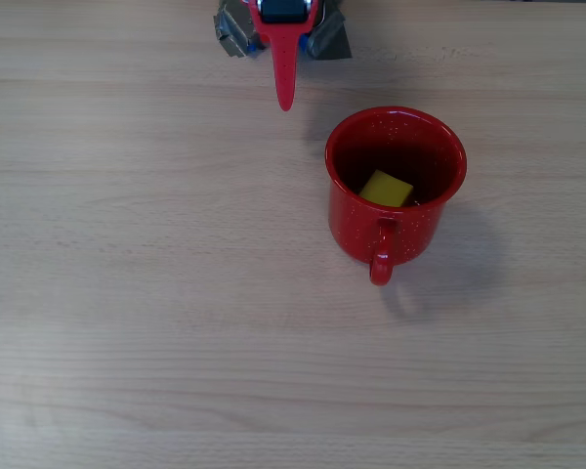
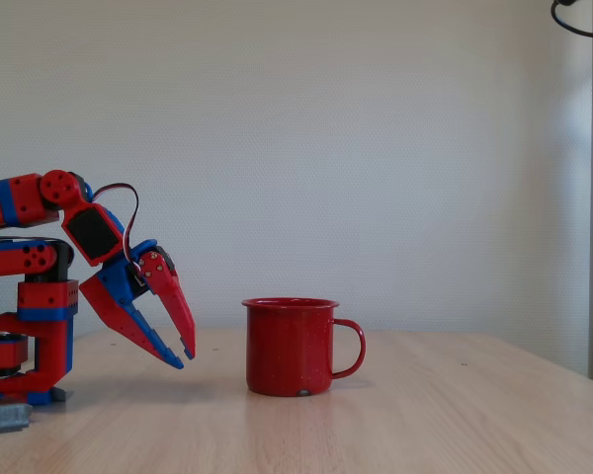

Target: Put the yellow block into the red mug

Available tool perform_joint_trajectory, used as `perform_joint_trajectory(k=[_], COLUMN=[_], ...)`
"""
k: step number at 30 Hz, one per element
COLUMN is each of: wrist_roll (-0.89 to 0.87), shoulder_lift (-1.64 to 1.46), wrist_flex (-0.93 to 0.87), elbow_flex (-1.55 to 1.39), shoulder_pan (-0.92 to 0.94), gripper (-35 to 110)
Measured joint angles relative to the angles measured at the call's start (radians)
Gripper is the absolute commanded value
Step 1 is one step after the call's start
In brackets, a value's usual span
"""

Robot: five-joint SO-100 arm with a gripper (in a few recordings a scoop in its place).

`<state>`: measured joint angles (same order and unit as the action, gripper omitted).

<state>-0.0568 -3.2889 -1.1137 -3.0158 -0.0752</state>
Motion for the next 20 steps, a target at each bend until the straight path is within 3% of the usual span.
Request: perform_joint_trajectory(k=[20], wrist_roll=[0.0], shoulder_lift=[0.0], wrist_flex=[0.0], elbow_flex=[0.0], shoulder_pan=[0.0], gripper=[0])
